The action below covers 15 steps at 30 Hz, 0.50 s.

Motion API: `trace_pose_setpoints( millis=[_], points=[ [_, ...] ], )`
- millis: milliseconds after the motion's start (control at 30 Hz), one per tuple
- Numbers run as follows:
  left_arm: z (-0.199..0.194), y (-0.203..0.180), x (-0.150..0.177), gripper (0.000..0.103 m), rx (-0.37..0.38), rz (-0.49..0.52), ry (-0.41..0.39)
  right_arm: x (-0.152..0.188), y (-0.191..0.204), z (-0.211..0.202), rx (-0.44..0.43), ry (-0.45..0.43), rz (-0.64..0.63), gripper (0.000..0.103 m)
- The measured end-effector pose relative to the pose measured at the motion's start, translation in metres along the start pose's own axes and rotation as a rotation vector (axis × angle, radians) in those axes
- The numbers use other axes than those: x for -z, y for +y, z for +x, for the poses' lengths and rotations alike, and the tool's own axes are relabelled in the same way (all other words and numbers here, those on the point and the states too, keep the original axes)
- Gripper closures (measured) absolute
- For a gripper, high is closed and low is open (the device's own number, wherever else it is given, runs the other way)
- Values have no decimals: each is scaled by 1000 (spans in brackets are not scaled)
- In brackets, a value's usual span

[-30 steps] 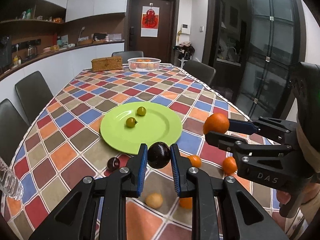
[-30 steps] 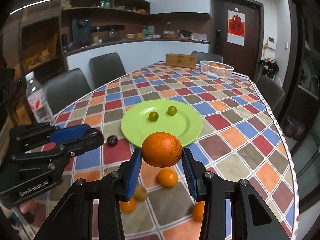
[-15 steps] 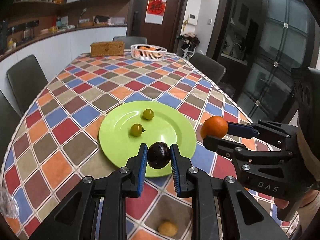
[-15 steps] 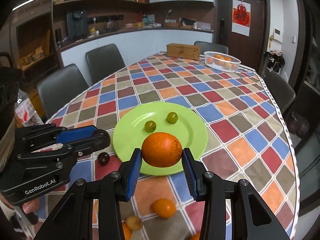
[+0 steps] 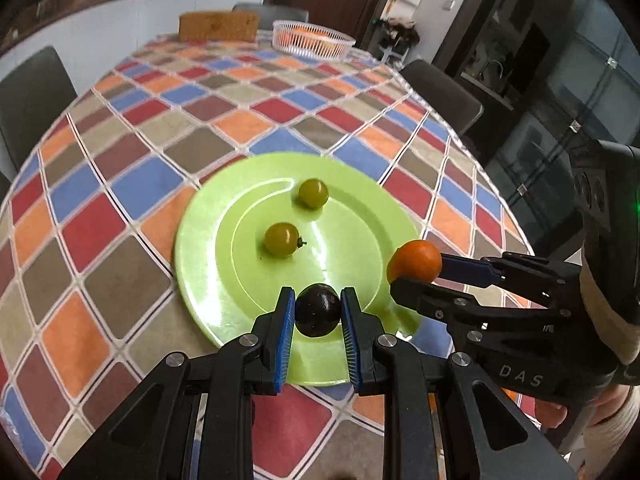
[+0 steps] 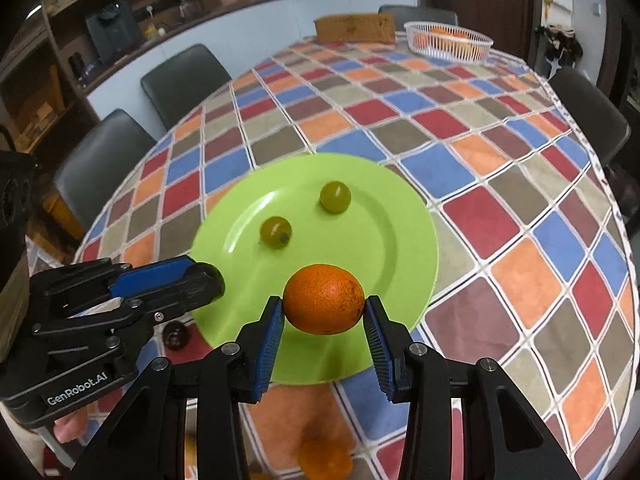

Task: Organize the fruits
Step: 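Carry the plum and orange over the green plate and release both, then withdraw both tools from the plate toward the remaining oranges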

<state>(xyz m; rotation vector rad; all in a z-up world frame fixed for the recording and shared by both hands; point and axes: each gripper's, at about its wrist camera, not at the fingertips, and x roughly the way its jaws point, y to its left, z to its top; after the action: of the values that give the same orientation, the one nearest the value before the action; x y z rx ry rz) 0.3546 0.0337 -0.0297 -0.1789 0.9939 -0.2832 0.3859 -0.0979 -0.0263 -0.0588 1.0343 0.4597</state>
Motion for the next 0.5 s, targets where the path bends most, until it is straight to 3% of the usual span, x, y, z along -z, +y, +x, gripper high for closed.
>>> trace_pose_setpoints(
  millis=[200, 333, 500],
  points=[
    [10, 3, -2, 79, -9, -18, 24, 0, -4, 15, -3, 40, 20, 61],
    [6, 0, -2, 73, -37, 5, 6, 1, -6, 17, 0, 44, 24, 60],
    [-7, -5, 1, 73, -77, 34, -24, -1, -5, 6, 11, 15, 17, 60]
  ],
)
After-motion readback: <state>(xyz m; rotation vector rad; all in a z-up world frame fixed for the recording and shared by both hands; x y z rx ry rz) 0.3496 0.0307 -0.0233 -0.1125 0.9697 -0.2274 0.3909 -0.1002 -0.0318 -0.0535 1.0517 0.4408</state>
